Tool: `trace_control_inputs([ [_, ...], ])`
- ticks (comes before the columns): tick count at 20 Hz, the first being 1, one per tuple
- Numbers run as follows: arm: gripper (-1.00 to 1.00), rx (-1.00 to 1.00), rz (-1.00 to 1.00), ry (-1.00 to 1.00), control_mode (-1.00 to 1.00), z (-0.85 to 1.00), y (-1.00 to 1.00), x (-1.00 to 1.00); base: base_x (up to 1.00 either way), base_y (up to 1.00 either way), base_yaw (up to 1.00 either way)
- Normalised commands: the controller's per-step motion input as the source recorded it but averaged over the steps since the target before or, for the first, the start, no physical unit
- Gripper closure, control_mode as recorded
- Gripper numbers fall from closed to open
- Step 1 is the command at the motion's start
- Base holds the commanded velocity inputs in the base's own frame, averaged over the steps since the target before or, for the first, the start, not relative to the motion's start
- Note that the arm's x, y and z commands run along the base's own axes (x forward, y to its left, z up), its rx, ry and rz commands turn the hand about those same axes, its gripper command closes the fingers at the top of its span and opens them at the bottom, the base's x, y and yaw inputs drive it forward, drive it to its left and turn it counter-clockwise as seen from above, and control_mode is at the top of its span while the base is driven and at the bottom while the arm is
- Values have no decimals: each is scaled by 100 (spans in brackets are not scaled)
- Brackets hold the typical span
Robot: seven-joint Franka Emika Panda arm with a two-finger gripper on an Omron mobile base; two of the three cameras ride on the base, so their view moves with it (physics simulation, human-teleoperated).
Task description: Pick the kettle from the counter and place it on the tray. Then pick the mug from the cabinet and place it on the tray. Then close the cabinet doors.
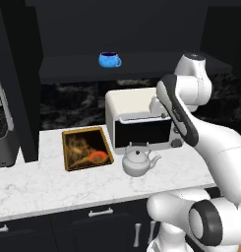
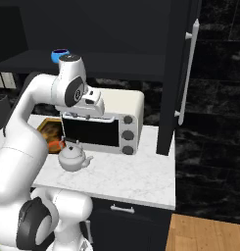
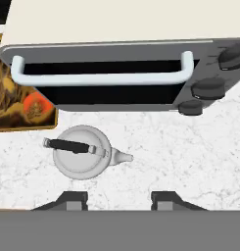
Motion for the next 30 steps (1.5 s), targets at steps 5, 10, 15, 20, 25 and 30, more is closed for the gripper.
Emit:
trace_control_inputs([
  [5,-100,2,0,0,-100,-1,0,-18,0,0,0],
  [10,-100,4,-7,-1,-100,-14,5,-53,0,0,0],
  [15,-100,0,-27,5,-100,-24,32,-31,0,0,0],
  [20,-100,1,-34,23,-100,-34,39,-1,0,0,0],
  [25,-100,2,-19,13,-100,-46,32,19,0,0,0],
  [30,-100,0,-1,1,-100,-35,8,44,0,0,0],
])
